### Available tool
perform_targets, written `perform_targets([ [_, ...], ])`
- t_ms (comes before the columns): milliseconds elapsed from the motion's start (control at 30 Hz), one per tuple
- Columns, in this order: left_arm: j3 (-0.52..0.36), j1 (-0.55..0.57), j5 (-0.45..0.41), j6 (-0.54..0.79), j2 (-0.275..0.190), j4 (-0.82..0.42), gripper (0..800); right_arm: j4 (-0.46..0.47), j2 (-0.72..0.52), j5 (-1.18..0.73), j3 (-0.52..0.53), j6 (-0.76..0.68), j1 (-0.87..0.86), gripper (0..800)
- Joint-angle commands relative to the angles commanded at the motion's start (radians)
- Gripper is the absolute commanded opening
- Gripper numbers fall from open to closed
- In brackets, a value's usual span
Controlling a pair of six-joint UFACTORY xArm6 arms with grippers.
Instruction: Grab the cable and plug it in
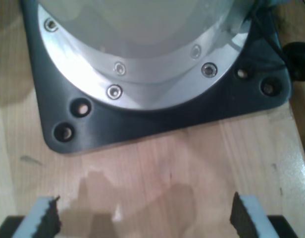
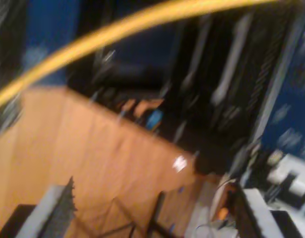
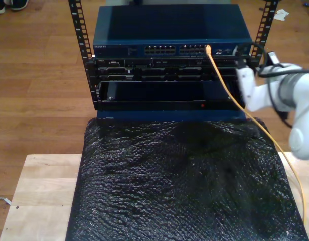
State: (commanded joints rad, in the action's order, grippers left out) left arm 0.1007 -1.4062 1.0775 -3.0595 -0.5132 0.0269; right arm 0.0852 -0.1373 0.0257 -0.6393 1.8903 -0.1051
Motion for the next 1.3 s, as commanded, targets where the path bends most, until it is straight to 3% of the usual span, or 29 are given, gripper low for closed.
perform_targets([
  [300,0.0,0.0,0.0,0.002,0.0,0.0,800,-0.009,-0.121,-0.364,0.002,0.245,-0.157,790],
  [967,0.0,0.0,0.0,0.0,0.0,0.0,800,-0.028,-0.353,-1.091,-0.009,0.623,-0.658,797],
  [1300,0.0,0.0,0.0,0.0,0.0,0.0,800,-0.028,-0.45,-1.31,-0.014,0.845,-0.884,797],
])
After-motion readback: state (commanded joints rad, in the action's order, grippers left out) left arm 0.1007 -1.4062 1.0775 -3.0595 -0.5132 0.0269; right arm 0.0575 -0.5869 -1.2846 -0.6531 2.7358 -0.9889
